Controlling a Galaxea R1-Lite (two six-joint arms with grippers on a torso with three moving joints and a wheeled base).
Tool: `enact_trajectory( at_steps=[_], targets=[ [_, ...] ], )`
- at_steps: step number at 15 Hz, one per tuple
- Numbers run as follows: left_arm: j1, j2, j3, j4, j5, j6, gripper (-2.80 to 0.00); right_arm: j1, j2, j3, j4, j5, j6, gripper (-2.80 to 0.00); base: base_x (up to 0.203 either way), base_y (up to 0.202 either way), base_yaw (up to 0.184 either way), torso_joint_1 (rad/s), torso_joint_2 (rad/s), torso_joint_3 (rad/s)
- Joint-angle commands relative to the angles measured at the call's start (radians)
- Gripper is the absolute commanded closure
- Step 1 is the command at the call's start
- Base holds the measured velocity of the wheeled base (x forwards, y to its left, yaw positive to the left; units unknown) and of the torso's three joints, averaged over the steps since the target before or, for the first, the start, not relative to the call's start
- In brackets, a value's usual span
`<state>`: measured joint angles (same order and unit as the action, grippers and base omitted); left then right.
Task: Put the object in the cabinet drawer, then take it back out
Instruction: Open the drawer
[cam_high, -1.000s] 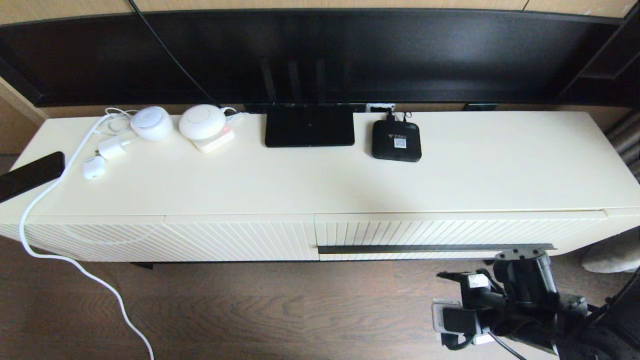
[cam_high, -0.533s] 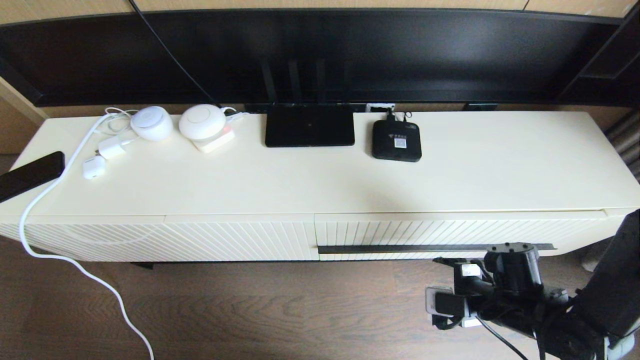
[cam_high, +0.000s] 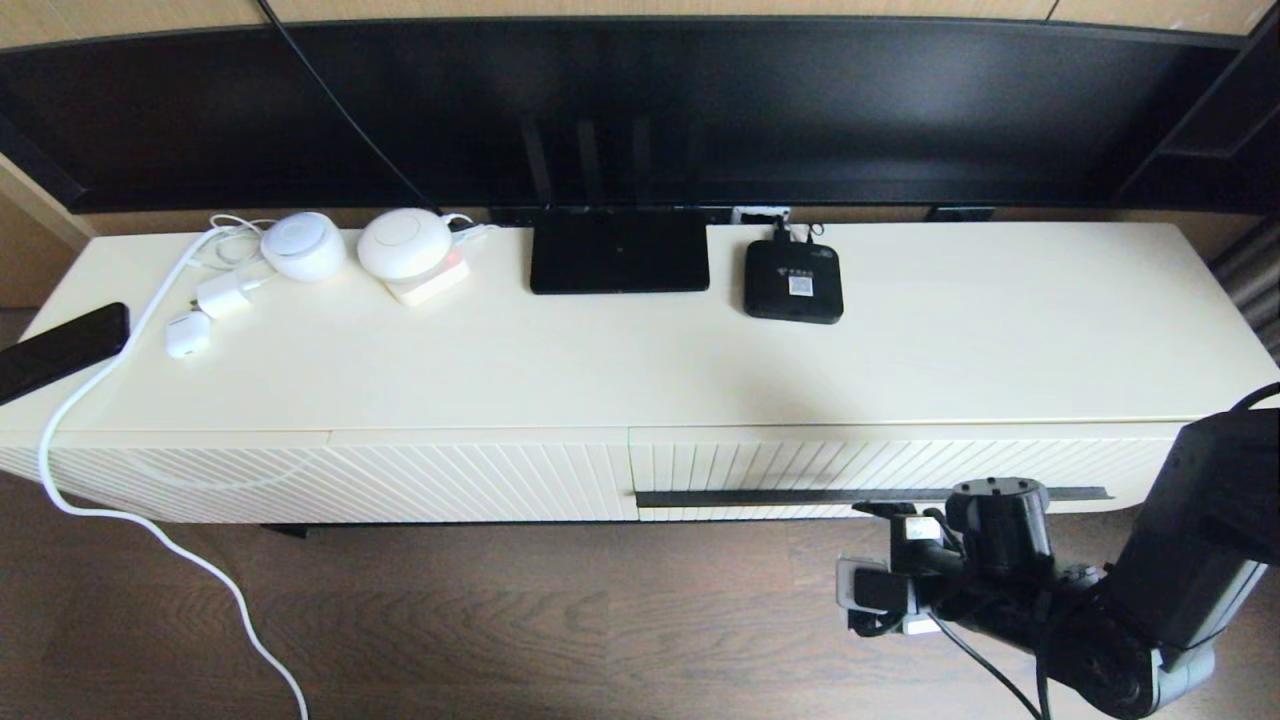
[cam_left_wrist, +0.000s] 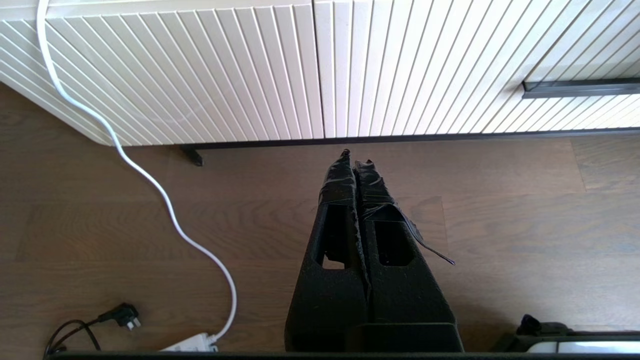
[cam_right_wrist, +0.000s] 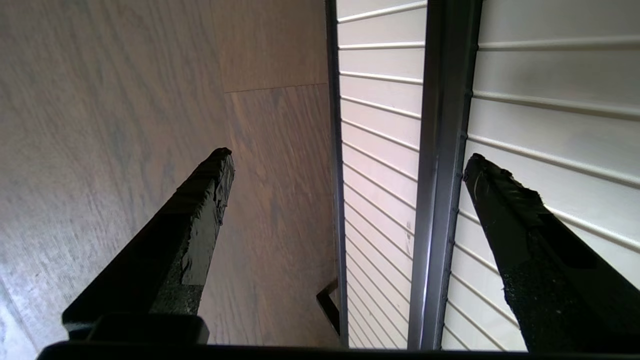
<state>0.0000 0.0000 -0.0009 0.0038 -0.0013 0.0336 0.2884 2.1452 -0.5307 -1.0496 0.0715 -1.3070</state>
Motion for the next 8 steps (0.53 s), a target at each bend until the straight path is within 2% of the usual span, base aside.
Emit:
enact_trajectory(
  at_steps=[1,8],
  targets=[
    [0.0,0.0,-0.001,-0.001,0.0,0.0,0.0,-0.012,0.025,-0.018,-0.009,0.001,-0.008,-2.8,0.0,0.0,0.0,0.0,0.0,0.0],
    [0.0,0.0,-0.001,0.001,0.0,0.0,0.0,-0.025,0.07,-0.07,-0.009,0.015,-0.011,-2.8,0.0,0.0,0.0,0.0,0.0,0.0]
  ],
)
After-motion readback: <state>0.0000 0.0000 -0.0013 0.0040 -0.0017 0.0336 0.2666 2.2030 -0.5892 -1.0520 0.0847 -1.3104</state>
